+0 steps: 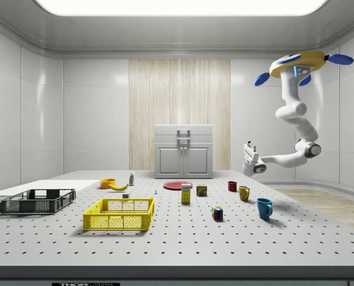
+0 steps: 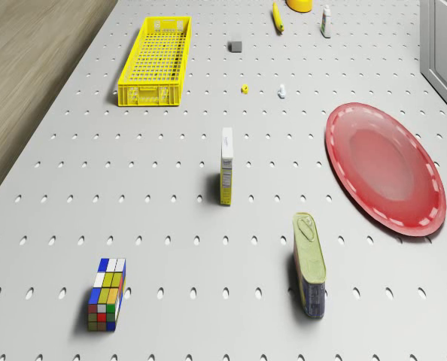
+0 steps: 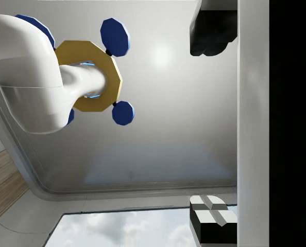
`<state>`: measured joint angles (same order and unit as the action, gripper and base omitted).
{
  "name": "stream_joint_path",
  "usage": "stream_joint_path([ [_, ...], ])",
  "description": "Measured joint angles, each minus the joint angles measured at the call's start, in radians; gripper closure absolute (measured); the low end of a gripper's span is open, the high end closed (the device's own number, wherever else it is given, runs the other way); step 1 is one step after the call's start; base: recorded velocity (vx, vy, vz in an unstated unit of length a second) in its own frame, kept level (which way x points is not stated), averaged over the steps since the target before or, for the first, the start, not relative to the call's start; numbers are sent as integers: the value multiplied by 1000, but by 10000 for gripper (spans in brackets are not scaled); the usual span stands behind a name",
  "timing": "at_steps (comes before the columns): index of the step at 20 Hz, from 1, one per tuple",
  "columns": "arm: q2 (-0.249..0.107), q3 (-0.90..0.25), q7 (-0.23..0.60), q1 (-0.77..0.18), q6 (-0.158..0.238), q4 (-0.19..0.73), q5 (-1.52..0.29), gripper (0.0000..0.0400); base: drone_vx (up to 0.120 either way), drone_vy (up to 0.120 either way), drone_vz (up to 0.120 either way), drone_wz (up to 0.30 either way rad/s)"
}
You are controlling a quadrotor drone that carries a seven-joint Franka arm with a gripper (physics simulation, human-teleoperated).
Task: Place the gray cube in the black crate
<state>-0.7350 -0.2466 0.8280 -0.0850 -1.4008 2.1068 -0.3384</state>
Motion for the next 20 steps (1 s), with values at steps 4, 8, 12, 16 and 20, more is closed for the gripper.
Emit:
stream_joint_path([
  [4,-24,-196,50,-68,-15,104,-291,0,120,0,0,0],
  [8,-73,-449,157,-184,-27,326,-715,0,120,0,0,0],
  [12,-131,-673,328,-366,14,573,-1149,0,120,0,0,0],
  [16,-184,-823,492,-581,106,713,-1437,0,120,0,0,0],
  [20,-230,-910,604,-746,183,766,-1574,0,120,0,0,0],
])
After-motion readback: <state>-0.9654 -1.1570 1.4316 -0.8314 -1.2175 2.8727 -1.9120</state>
